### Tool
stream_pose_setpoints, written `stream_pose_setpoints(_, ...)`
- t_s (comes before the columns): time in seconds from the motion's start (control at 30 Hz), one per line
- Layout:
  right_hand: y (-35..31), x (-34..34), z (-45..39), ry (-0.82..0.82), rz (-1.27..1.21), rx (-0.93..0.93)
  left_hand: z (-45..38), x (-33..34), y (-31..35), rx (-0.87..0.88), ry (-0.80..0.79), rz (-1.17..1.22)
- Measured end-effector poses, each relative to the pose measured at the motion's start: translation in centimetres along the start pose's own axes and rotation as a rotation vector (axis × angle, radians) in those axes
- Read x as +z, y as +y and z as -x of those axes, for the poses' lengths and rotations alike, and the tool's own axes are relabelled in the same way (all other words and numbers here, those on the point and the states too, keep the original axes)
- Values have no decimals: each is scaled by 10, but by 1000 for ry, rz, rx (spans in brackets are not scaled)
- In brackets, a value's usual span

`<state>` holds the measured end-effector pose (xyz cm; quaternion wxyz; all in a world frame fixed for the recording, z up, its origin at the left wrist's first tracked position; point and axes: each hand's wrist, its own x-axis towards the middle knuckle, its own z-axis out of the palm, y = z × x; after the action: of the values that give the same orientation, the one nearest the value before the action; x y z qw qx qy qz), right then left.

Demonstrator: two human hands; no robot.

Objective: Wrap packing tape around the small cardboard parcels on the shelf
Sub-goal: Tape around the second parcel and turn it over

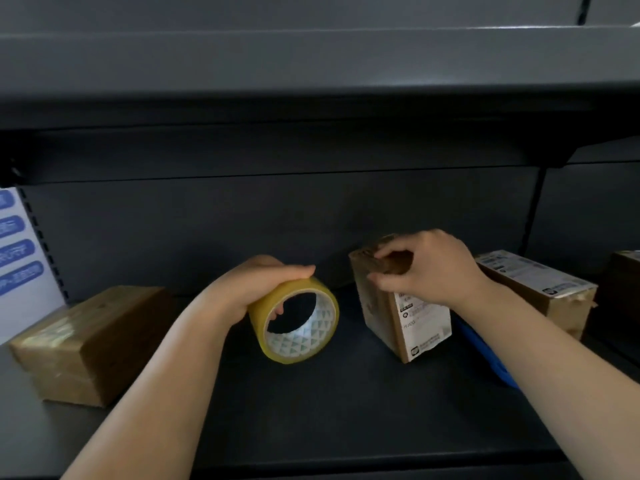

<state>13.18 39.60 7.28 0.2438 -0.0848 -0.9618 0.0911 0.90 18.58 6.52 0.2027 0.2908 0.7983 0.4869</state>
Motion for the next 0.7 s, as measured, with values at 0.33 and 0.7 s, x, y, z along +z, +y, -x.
stream_pose_setpoints(0.33,4,4,17,-117,57,-24,14,-7,-51,357,-642,614)
stream_pose_setpoints(0.7,5,9,20,-93,147,-68,37,-12,-44,353,-415,457)
